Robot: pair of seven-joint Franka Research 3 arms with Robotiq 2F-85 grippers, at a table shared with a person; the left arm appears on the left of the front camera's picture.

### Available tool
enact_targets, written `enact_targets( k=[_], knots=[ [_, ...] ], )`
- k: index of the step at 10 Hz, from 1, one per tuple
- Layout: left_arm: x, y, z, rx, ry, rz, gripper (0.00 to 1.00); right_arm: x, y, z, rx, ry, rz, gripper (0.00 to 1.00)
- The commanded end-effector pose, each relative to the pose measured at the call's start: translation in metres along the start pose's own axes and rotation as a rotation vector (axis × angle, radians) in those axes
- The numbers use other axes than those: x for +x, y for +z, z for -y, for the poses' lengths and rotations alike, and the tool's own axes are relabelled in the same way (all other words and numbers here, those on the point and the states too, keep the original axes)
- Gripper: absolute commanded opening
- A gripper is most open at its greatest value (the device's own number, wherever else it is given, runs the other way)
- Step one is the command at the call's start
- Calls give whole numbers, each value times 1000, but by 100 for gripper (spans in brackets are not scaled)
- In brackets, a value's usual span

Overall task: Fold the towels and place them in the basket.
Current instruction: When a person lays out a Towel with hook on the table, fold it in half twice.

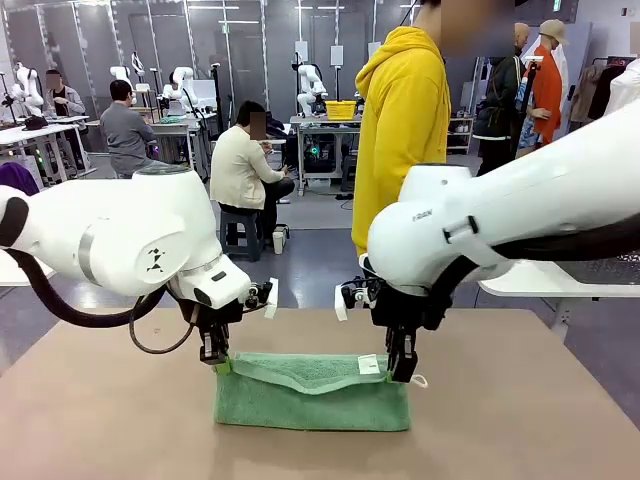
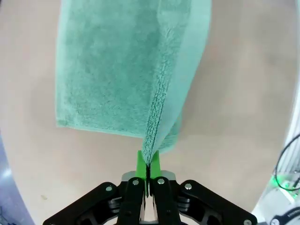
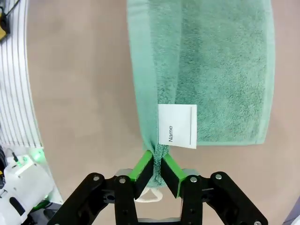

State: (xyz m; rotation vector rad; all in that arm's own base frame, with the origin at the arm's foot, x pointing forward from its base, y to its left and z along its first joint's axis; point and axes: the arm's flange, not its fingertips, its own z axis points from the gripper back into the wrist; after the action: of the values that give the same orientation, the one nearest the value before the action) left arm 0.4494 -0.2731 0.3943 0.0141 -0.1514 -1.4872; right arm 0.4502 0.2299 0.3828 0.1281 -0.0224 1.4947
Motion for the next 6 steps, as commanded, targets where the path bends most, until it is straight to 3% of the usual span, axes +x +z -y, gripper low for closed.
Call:
enact_targets(
  k=[1,5,6],
  knots=[
    [7,-17,-20,17,22,-34,0,11,-11,23,-23,-8,-62,0],
    [1,-32,-30,-28,-62,-22,0,7,-24,43,-41,-46,-40,0],
    [0,-34,-24,-29,6,-26,0,6,-27,39,-17,-6,-41,0]
  ],
)
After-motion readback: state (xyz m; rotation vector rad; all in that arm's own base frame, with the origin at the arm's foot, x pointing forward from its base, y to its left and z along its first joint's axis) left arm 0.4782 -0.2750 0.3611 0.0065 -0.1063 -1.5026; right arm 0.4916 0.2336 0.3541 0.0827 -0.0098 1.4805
